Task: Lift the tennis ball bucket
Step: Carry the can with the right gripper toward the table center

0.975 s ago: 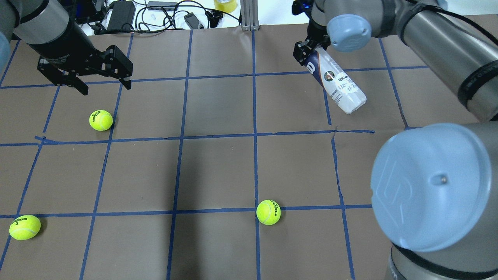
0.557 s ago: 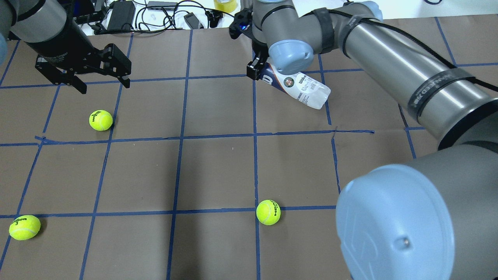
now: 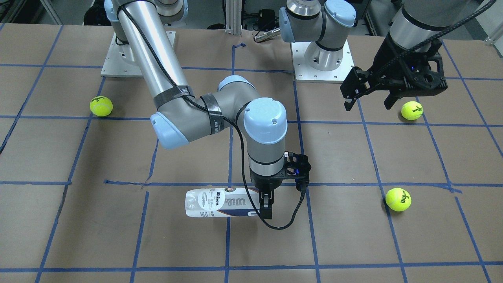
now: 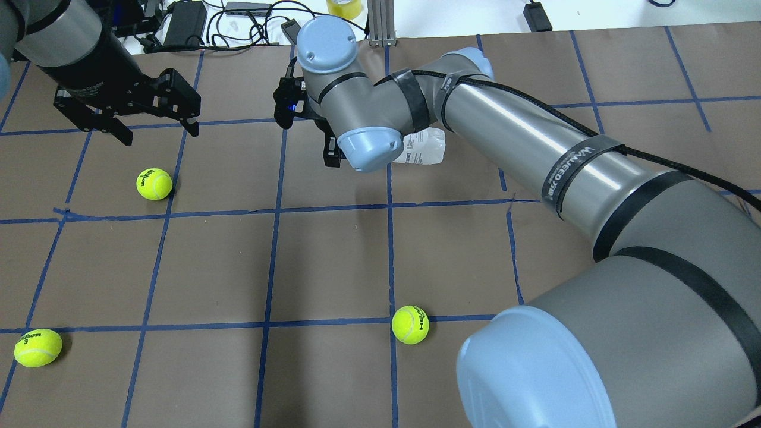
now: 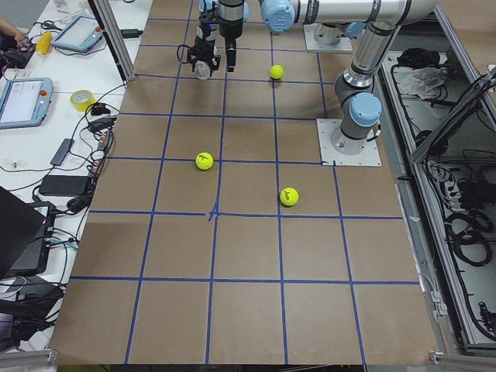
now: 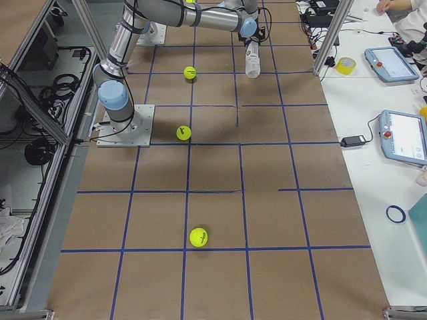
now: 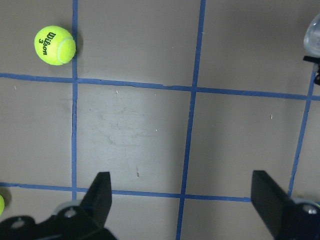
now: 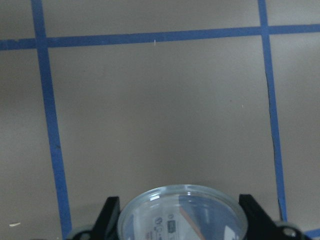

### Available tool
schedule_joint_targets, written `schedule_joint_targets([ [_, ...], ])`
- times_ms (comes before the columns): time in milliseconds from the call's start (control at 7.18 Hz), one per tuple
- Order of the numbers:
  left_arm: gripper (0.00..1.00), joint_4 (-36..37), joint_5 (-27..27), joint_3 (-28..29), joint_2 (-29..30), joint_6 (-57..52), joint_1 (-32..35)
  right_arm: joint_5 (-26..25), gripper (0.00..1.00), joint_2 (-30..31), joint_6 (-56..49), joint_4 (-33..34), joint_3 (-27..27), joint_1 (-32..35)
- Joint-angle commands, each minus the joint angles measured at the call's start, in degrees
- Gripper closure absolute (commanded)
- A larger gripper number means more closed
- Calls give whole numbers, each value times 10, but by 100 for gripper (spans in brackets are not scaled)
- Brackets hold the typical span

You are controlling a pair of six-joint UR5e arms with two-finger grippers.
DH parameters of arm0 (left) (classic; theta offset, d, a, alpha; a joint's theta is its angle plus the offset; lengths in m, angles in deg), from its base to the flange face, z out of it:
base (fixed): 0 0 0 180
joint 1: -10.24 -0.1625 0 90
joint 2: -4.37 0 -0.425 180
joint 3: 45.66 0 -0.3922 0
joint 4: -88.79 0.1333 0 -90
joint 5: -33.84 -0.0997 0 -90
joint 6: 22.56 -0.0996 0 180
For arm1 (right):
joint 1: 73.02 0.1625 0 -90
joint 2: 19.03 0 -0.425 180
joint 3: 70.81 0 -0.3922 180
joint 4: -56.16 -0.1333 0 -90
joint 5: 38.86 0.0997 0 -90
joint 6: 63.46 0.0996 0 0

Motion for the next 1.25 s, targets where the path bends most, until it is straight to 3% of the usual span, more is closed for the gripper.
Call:
schedule_joint_targets([
  [0, 0, -1, 0, -1, 0, 0, 1, 3, 64, -7, -41, 77, 59, 14],
  [697, 0, -1, -1, 0, 2, 0, -4, -2, 56, 9, -8, 78, 64, 28],
  [975, 0, 3, 0, 5, 5, 1, -5, -2, 32, 10, 22, 79, 64, 40],
  [1115, 0, 0, 0, 0, 6, 1, -5, 2, 11, 9, 45, 79, 64, 41],
])
